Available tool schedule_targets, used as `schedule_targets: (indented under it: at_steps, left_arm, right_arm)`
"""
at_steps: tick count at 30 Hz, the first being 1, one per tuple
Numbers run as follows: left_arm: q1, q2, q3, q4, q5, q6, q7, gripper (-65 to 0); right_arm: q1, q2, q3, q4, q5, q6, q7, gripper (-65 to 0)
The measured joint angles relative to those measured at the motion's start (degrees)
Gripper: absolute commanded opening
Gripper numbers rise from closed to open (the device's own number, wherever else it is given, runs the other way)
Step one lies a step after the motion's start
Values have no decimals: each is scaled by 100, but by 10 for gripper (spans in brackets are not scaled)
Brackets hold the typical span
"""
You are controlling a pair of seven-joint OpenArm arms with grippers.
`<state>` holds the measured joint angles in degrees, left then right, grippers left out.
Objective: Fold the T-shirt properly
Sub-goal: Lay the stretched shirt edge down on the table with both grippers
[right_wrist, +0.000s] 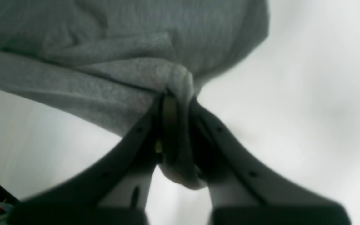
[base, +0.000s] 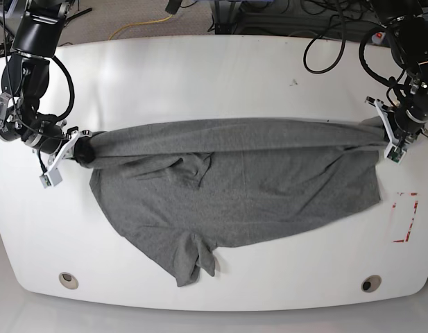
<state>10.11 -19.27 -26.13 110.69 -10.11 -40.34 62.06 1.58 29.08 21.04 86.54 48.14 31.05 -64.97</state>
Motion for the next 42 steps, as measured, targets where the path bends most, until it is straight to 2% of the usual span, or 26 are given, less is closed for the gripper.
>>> schedule_targets:
  at_steps: [6, 14, 21, 26, 34, 37, 40, 42]
  left_arm:
    - [498, -216, 7, -4, -35, -4, -63, -647]
    - [573, -365, -61, -527, -52, -2, -90, -646]
    - [560, -391, -225, -911, -20, 0, -538, -644]
    - [540, -389, -221, -1241, -26, -4, -673, -581]
    - [-168, -317, -492, -1475, -181, 0, -664, -589]
    - [-442, -282, -498, -1847, -221, -4, -431, -587]
    - [-774, -282, -496, -2288, -164, -7, -334, -524]
    - [-1001, -289, -494, -2632, -201, -2, -341, -404]
  right_arm:
    - [-372, 33, 11, 0, 162, 7, 15, -629]
    - [-796, -9, 9, -2, 177, 7, -98, -629]
    - [-870, -179, 7, -2, 181, 7, -109, -629]
    - [-879, -153, 9, -2, 179, 7, -109, -629]
    - [-868, -146, 9, -2, 173, 7, -109, -629]
    - [-857, -153, 9, 0, 170, 7, -103, -629]
    - [-866, -168, 9, -2, 177, 7, -107, -629]
    - [-874, -175, 9, -2, 166, 7, -105, -629]
